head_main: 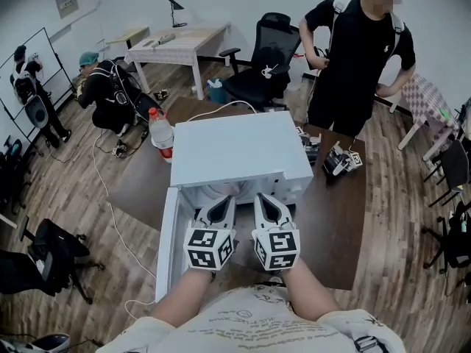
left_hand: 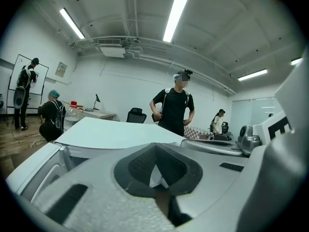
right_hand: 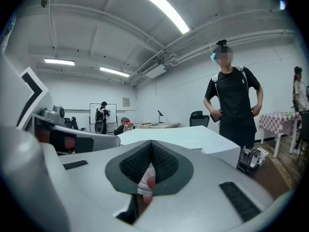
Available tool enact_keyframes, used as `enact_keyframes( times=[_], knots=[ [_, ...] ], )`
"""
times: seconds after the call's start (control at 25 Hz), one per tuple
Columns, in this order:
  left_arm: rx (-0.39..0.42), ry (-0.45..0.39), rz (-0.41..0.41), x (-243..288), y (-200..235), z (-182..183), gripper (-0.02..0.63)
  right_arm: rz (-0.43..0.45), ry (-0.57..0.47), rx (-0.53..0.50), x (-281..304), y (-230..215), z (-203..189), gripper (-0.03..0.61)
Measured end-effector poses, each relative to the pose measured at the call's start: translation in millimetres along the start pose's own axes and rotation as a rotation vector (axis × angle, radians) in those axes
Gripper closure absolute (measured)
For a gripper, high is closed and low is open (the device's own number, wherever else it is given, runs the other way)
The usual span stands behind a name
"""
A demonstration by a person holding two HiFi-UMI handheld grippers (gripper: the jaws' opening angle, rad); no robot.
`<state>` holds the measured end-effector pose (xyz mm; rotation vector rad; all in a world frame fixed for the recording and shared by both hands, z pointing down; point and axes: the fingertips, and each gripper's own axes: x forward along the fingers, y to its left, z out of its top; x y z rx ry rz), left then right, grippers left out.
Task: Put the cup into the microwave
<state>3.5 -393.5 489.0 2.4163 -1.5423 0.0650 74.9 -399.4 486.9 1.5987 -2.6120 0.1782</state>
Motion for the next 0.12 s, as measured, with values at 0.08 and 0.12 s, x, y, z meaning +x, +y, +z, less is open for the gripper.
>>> enact_keyframes(
  times=[0.08,0.12],
  knots=[
    [0.022,0.002,0.010,-1.8,3.6,-1.8,0.600,-0.002,-0.001,-0.007,0.9,2.1,-0.4,0.569],
    [0.034,0.003,0.015,-2.7,5.2,-2.8,0.600,-0.003,-0.002,-0.010,1.3,3.1,-0.6,0.569]
  ],
)
